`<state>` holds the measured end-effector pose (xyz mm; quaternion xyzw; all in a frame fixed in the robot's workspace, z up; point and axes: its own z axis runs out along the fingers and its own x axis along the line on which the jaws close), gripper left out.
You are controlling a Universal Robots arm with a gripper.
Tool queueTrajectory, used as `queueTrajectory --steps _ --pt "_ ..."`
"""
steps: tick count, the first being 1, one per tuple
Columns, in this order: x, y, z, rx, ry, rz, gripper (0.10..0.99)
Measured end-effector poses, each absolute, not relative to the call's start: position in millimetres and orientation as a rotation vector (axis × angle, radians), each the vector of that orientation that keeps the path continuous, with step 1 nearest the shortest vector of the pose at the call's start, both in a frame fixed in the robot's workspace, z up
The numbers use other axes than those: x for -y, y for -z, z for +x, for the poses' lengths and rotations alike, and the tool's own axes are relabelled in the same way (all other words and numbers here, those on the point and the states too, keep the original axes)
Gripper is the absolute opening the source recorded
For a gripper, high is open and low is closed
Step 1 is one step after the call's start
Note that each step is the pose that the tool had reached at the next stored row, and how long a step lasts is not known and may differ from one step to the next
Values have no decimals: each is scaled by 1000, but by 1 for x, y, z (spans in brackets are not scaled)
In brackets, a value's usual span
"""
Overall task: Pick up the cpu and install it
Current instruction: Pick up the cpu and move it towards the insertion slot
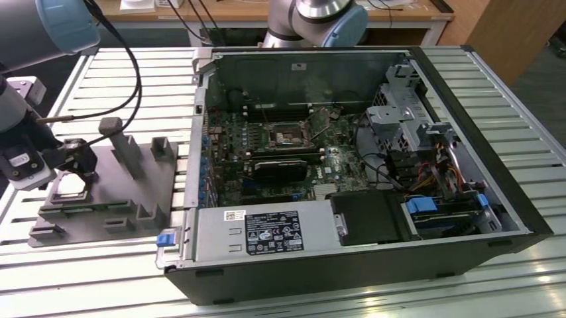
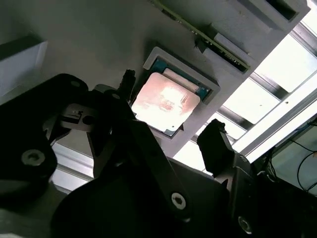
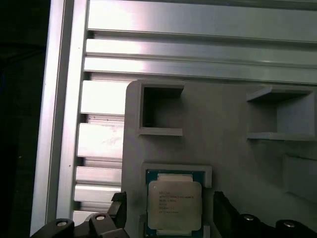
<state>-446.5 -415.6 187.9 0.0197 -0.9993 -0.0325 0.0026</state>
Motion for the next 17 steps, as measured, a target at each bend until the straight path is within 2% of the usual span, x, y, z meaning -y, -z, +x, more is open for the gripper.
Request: queueTrajectory --steps 2,3,7,8,17 --pt "416 -188 -446 3134 102 65 784" --pt "416 -187 -446 3134 102 66 714" --pt "416 -187 -446 3135 102 66 698" --pt "416 -187 -446 3135 102 66 631" --pt "416 -185 -445 3139 102 66 631"
